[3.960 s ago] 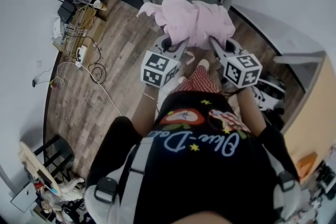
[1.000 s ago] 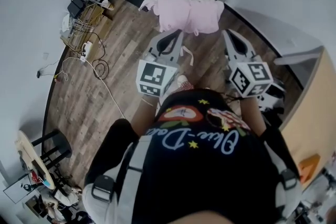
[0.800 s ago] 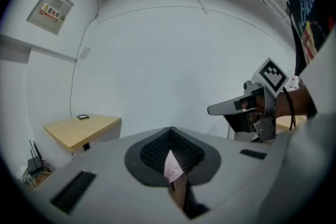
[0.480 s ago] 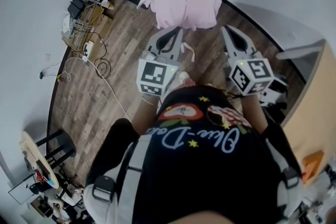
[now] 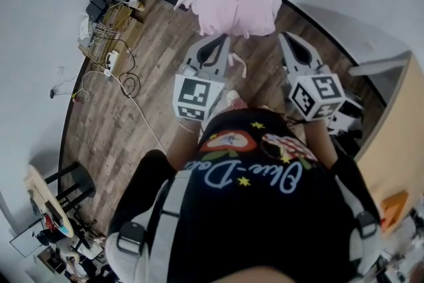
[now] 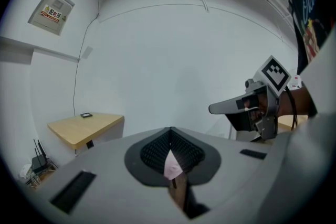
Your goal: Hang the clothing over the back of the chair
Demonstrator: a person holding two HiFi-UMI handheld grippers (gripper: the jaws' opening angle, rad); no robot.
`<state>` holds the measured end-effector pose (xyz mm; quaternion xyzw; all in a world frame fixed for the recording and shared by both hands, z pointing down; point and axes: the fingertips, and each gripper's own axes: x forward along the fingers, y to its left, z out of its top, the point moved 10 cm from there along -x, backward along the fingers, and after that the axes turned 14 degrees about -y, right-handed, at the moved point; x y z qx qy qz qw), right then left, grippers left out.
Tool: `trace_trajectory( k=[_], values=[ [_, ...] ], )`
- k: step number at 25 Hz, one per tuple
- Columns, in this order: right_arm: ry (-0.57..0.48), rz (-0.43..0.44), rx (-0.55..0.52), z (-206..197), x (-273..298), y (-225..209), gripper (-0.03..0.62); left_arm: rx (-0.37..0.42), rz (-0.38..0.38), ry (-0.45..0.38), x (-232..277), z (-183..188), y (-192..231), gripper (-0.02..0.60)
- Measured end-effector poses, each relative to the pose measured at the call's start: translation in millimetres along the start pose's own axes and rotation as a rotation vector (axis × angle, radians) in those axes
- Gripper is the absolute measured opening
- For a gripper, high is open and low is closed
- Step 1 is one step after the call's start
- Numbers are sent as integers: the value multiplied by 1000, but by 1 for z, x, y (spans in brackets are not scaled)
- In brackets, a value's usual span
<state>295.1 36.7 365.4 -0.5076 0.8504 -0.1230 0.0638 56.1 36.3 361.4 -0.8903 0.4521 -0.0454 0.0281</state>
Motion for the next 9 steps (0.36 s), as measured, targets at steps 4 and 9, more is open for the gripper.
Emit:
trace_trajectory(
  k=[4,9],
  values=[
    [1,11,-7,0,2,0,0,-8,2,-3,1,-1,2,2],
    [3,-1,-9,1,5,1,0,-13,2,-2,2,-2,5,2]
  ],
)
